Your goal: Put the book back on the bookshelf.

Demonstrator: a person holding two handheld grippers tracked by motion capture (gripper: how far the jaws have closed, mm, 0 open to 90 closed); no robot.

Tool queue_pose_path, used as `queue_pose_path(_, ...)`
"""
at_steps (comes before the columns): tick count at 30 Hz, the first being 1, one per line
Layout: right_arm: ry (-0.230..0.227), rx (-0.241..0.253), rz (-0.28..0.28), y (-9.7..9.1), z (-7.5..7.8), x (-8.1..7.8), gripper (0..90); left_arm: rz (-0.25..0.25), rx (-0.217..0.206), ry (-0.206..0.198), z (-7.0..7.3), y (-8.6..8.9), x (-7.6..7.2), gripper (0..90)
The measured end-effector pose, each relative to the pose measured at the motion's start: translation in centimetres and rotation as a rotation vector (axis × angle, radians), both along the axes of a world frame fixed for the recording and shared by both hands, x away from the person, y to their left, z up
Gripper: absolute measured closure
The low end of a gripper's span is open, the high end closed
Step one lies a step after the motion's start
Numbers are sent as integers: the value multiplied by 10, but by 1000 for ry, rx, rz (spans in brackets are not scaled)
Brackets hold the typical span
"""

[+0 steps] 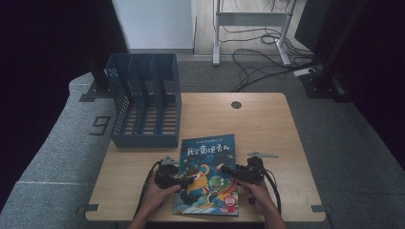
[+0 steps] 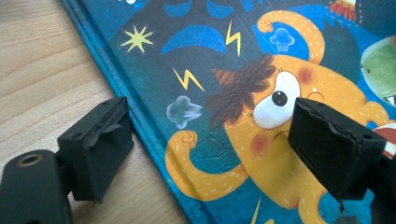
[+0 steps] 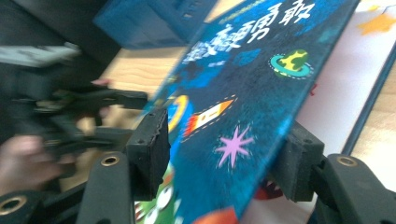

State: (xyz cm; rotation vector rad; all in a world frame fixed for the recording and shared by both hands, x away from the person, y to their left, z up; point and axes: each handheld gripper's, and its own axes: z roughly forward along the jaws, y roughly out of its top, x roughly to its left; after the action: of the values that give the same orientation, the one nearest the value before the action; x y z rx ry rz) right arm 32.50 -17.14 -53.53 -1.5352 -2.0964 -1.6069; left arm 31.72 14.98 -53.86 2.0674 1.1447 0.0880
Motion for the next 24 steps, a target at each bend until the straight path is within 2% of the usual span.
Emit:
queue_pose_path(6, -55, -71, -80, -1, 0, 4, 430, 1, 17, -12, 0, -2, -1, 140)
queue_pose_path(12, -61, -92, -104, 0, -3, 10, 467, 0, 23, -14, 0, -2, -1, 139)
queue_pose_path(17, -65, -96, -121, 1, -3, 17, 514, 4, 16, -8, 0, -2, -2, 140)
queue_pose_path(21, -41, -79, -105, 0, -3, 23, 529, 1, 24, -5, 1, -2, -3, 140)
queue_pose_path(24, -43, -73, -99, -1, -1, 25, 550, -5, 26, -6, 3, -2, -5, 140)
